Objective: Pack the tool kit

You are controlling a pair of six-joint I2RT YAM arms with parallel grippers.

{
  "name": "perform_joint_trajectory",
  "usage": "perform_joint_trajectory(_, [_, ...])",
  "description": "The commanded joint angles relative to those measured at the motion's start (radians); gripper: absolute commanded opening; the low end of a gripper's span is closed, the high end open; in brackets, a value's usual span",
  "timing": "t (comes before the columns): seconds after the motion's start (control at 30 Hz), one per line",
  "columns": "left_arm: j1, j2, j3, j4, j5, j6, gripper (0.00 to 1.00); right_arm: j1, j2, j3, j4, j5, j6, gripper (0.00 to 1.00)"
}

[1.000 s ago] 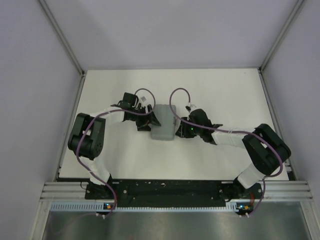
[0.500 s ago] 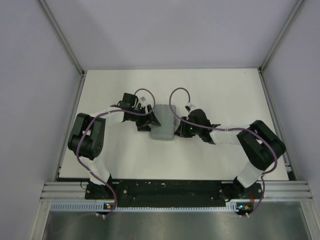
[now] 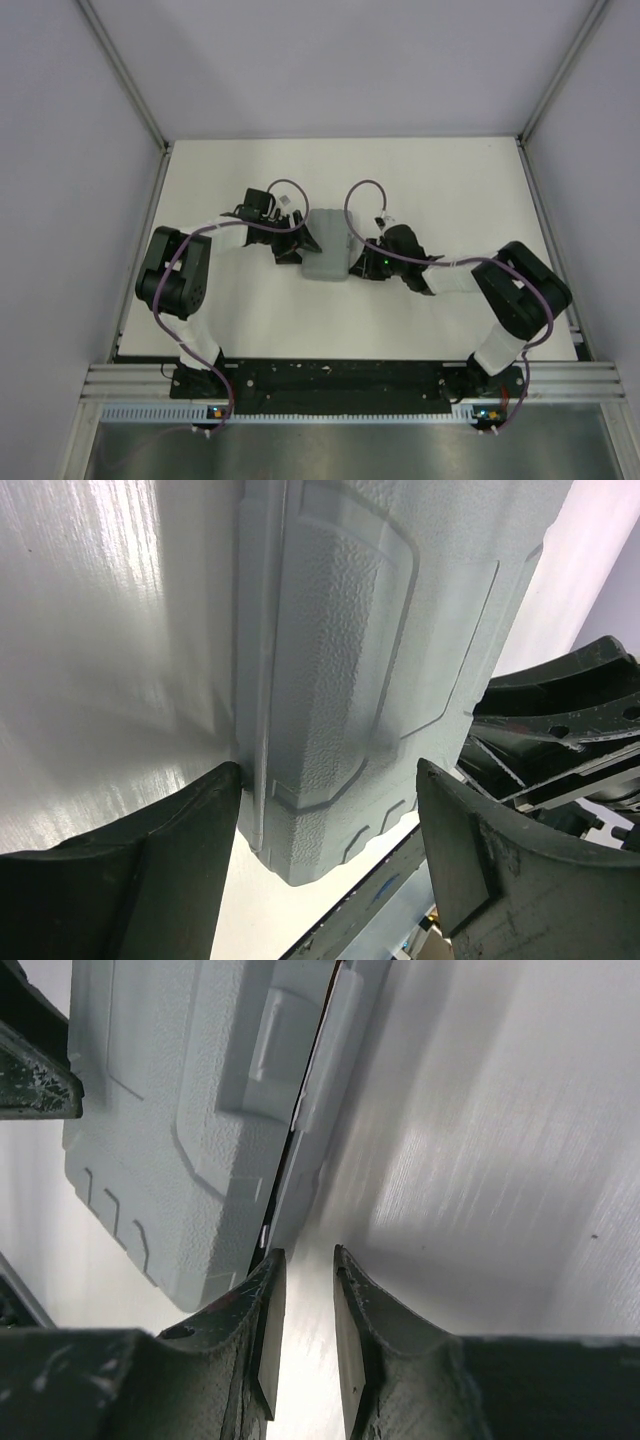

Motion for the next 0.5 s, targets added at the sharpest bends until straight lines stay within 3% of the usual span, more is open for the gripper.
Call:
perform_joint_trajectory(0.0, [-0.011,-0.002,0.005,0.041,0.046,-0.013,0.74,-0.015,-0.073,-0.013,0.068,-0.040,0.029,0.26])
perform_joint_trajectory(0.47, [-0.011,0.000,0.014,0.029,0.039,-0.010,0.73,-0.026,-0.027,-0.010,0.073,-0.062,0.033,0.25])
